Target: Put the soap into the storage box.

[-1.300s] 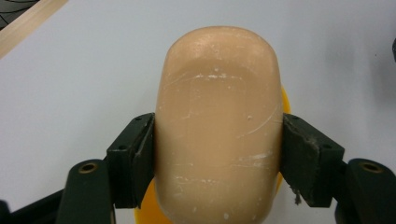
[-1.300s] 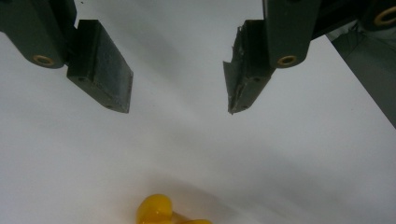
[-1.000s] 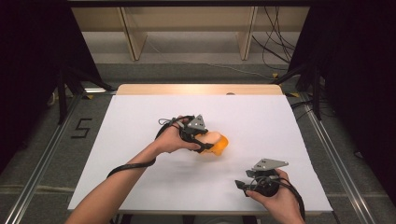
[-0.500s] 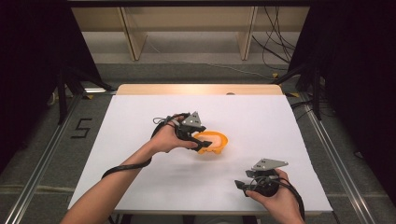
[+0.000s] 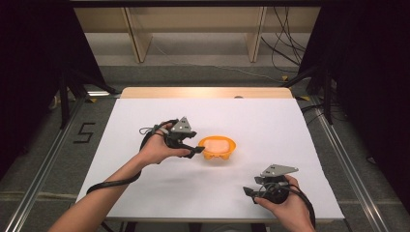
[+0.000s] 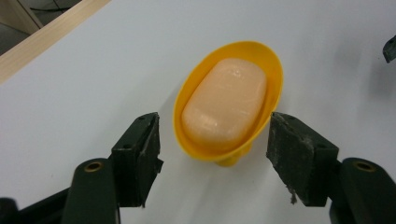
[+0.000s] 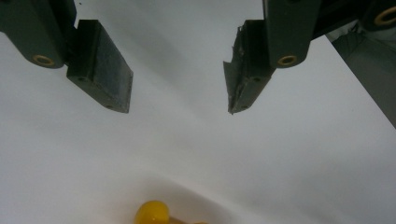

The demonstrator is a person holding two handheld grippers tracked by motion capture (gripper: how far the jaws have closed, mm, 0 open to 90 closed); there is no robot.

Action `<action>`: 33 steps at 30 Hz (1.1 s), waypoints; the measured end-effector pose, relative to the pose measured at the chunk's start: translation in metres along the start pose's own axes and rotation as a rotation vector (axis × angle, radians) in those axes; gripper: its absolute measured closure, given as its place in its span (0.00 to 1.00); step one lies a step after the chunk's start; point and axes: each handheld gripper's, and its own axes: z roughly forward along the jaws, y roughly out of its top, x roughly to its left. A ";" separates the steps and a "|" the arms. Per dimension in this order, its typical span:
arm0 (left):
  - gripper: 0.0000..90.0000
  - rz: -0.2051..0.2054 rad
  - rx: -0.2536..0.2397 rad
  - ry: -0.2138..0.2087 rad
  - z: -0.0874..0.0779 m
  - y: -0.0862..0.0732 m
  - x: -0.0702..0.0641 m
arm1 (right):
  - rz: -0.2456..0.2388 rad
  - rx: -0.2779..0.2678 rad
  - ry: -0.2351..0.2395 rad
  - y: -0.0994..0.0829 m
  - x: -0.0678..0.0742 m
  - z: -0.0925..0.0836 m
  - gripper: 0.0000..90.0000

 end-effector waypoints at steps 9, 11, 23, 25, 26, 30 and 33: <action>0.38 -0.045 0.016 0.049 -0.025 -0.024 0.001 | -0.006 -0.002 -0.002 0.000 0.000 0.000 0.46; 0.38 -0.041 0.027 0.053 -0.027 -0.027 0.002 | -0.001 0.002 -0.001 0.000 0.000 0.000 0.46; 0.37 -0.094 0.085 0.080 -0.048 -0.075 -0.005 | -0.001 0.000 -0.001 0.000 0.001 0.001 0.46; 0.37 -0.083 0.094 0.085 -0.050 -0.079 -0.005 | -0.001 0.003 -0.002 0.001 0.001 0.000 0.46; 0.37 -0.079 0.108 0.091 -0.052 -0.085 -0.006 | 0.012 0.007 0.000 0.001 0.002 0.000 0.46; 0.37 -0.110 0.110 0.082 -0.055 -0.095 -0.009 | 0.013 0.006 0.001 0.001 0.002 0.001 0.46; 0.37 -0.105 0.100 0.102 -0.059 -0.102 -0.011 | 0.011 0.013 0.002 0.001 0.002 0.000 0.46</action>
